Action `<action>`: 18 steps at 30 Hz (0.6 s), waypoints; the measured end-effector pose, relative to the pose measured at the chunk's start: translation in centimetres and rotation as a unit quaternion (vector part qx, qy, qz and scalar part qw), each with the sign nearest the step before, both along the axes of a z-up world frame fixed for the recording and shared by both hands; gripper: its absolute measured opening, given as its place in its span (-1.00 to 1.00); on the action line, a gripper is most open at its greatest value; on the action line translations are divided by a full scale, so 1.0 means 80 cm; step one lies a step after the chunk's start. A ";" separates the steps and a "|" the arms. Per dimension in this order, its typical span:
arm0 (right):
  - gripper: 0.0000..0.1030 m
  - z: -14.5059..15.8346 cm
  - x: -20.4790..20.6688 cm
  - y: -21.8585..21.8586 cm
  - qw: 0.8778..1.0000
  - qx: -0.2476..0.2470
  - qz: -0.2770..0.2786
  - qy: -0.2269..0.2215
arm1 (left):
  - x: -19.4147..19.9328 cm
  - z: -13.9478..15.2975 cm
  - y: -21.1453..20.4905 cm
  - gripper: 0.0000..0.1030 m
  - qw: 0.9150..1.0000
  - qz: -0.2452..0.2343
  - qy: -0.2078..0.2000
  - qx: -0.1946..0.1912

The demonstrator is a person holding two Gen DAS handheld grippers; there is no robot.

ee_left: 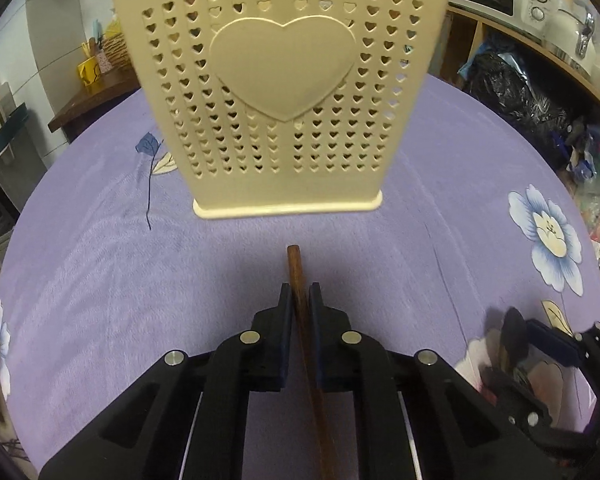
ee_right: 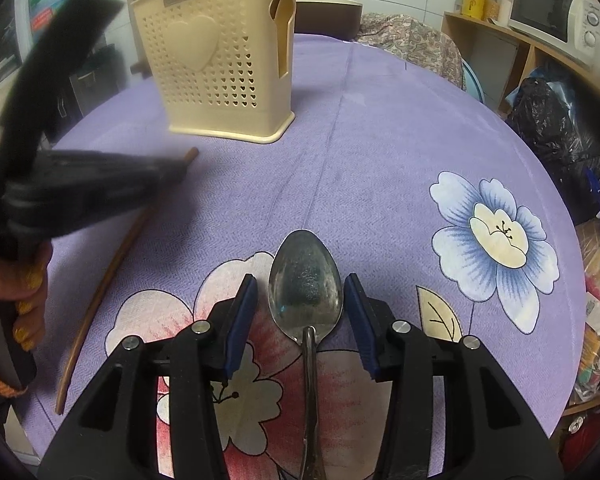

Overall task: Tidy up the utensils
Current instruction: 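Close the left gripper on the brown chopstick while the right holds the metal spoon, then lift the metal spoon and brown chopstick and carry them above the holder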

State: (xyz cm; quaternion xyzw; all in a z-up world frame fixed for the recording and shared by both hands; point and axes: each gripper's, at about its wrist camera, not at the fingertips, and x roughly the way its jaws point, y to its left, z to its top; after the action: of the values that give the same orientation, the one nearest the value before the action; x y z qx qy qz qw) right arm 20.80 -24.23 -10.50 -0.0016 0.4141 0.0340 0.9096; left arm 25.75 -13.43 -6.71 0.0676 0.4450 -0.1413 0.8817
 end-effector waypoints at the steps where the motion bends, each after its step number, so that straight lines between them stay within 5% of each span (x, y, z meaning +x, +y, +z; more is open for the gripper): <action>1: -0.10 0.000 0.000 0.000 1.000 0.000 0.000 0.000 | -0.004 0.000 0.002 -0.81 1.000 0.000 0.002 -0.003; 13: -0.11 0.001 0.006 0.000 1.000 -0.003 0.000 0.003 | 0.010 -0.004 0.005 -0.80 1.000 -0.004 0.003 0.016; 18: -0.25 0.001 0.006 -0.001 1.000 -0.002 0.004 0.001 | 0.012 -0.005 0.008 -0.82 1.000 -0.005 0.002 0.008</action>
State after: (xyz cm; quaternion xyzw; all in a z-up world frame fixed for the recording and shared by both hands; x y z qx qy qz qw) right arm 21.25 -24.30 -10.42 -0.0047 0.4151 0.0364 0.9090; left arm 26.69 -12.83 -7.12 0.0765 0.4474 -0.1421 0.8797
